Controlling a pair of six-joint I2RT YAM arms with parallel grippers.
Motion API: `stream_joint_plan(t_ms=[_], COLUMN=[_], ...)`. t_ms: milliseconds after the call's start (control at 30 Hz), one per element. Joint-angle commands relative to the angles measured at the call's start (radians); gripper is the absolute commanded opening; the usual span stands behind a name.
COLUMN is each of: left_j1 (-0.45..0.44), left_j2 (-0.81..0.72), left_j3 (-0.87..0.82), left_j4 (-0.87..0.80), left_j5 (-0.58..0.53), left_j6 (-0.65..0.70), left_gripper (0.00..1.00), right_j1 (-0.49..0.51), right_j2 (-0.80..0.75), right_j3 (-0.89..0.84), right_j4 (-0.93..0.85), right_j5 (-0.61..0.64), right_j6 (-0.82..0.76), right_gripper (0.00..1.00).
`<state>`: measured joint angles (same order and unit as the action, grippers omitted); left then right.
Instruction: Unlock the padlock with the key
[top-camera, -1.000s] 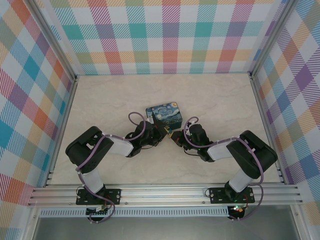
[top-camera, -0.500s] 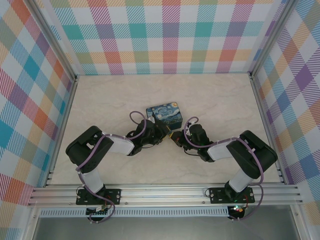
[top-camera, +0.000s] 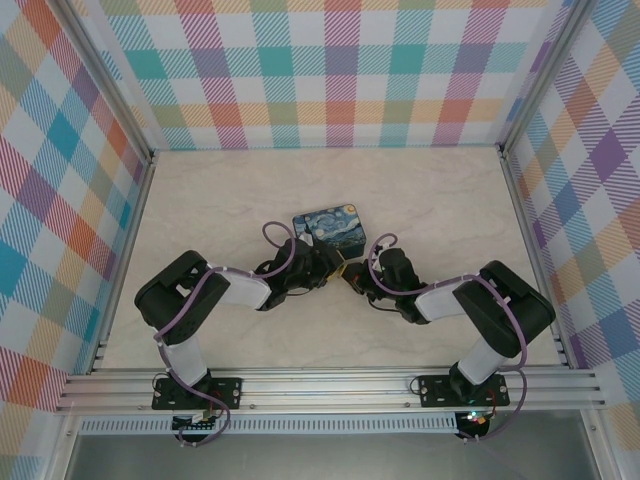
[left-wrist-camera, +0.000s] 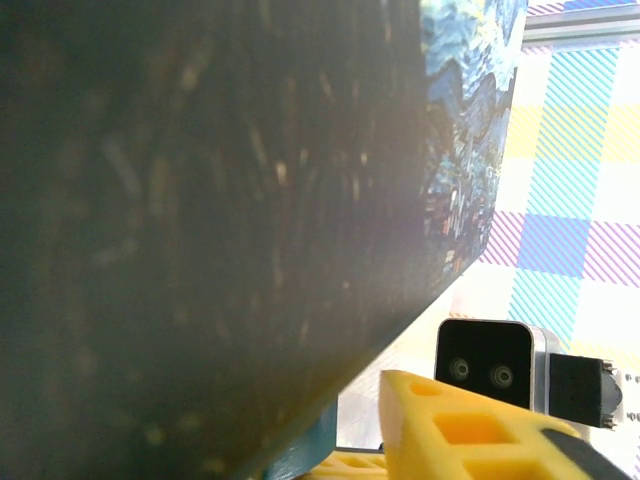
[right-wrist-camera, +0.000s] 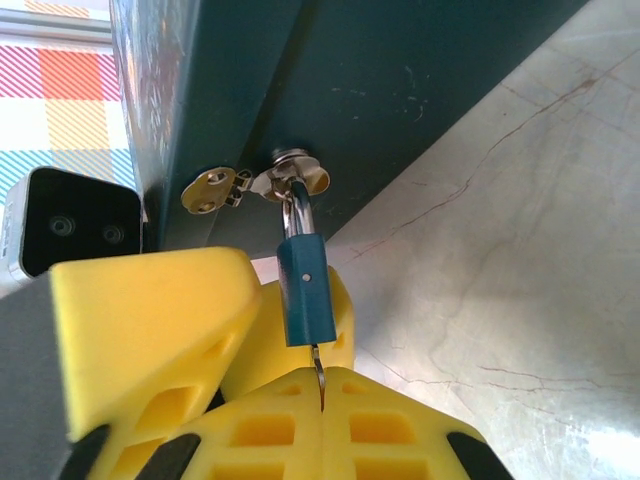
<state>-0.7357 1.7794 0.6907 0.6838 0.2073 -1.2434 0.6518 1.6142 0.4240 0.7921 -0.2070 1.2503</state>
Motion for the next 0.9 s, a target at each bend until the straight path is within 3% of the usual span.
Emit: stream_joint_plan(t_ms=[0,233,400,633,867], left_j1=[-0.018,-0.017,-0.017,-0.017,-0.017], left_j2=[0.012,-0.003,-0.015,-0.042,-0.07], left_j3=[0.011,0.005,0.007,0.012,0.022], left_j4=[-0.005,-0.024,-0.035,-0.072,-0.124], left_j5=[0.012,-0.002,-0.006,-0.022,-0.031], left_j6=[-0.018,-0.016,-0.01,0.005,0.019], left_gripper=[0.31,0.13,0.04,0.02,0.0], right_j1=[-0.003,-0.008,-0.024,-0.058,-0.088], right_j2=[0.004,-0.006,-0.034,-0.137,-0.373], right_j3=[-0.014,-0.029,-0.042,-0.061,0.026], right_j4=[0.01,0.012,-0.009,-0.137,-0.538], right_j5=[-0.013,-0.007,-0.012,-0.016,0.035], right_j6=[0.014,0.014,-0.02,-0.171,-0.551], right_gripper=[0.02,0.03,0.1,0.36,0.59])
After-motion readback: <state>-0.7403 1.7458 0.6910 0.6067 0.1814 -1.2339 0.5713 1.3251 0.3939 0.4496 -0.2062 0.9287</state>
